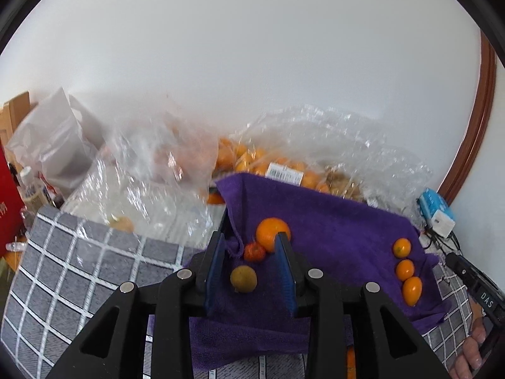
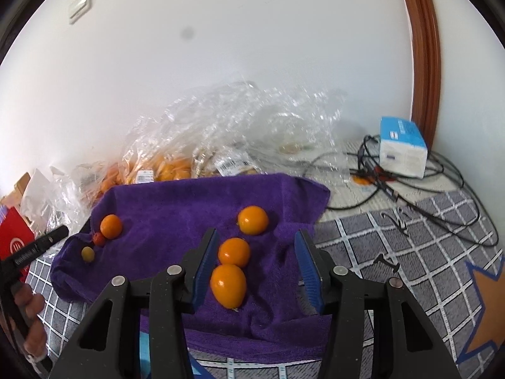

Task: Organize fruits
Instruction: 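Withdraw both open tools from the towel back toward the loose fruit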

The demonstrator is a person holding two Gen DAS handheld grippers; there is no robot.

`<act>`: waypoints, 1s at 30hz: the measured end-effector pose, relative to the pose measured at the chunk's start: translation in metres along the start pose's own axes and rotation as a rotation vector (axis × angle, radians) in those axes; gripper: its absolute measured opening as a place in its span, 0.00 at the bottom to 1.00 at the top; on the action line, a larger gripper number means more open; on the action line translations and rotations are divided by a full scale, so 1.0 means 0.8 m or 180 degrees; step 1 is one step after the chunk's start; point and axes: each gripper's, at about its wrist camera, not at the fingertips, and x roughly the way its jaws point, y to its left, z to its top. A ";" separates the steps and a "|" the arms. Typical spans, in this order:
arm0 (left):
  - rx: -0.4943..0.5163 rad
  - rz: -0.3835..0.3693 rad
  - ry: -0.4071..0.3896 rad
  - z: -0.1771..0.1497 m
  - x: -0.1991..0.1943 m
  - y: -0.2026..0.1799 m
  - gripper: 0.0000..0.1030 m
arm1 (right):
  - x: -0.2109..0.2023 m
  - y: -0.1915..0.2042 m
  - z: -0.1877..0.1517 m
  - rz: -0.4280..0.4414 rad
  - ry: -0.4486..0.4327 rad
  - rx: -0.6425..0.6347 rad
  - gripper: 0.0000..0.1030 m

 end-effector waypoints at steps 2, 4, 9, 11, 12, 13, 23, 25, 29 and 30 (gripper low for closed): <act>-0.0001 -0.0005 -0.0025 0.005 -0.011 0.000 0.30 | -0.006 0.010 0.002 0.0047 0.0010 -0.0049 0.48; -0.0026 -0.0019 0.0039 0.006 -0.024 0.003 0.30 | -0.016 0.021 0.003 0.0024 0.0025 -0.0091 0.48; -0.0023 -0.0017 0.0099 -0.012 -0.050 0.019 0.30 | -0.039 0.045 -0.017 0.0265 0.0209 -0.0152 0.44; -0.0020 -0.0007 0.0168 -0.026 -0.058 0.029 0.30 | -0.048 0.059 -0.033 0.0287 0.0266 -0.0238 0.43; -0.0023 0.0016 0.0181 -0.033 -0.061 0.033 0.30 | -0.051 0.064 -0.038 0.0310 0.0284 -0.0269 0.42; -0.0031 0.0040 0.0187 -0.040 -0.065 0.038 0.30 | -0.055 0.071 -0.049 0.0351 0.0322 -0.0318 0.41; -0.0245 0.0193 0.0274 -0.113 -0.084 0.081 0.38 | -0.052 0.119 -0.117 0.0721 0.0737 -0.0530 0.39; -0.0263 0.0239 0.0272 -0.116 -0.085 0.084 0.38 | -0.049 0.129 -0.126 0.0674 0.0769 -0.0618 0.39; -0.0332 0.0325 0.0193 -0.114 -0.086 0.090 0.42 | -0.040 0.137 -0.136 0.0538 0.0822 -0.0704 0.39; -0.0376 0.0308 0.0206 -0.114 -0.086 0.093 0.43 | -0.039 0.139 -0.136 0.0509 0.0834 -0.0724 0.39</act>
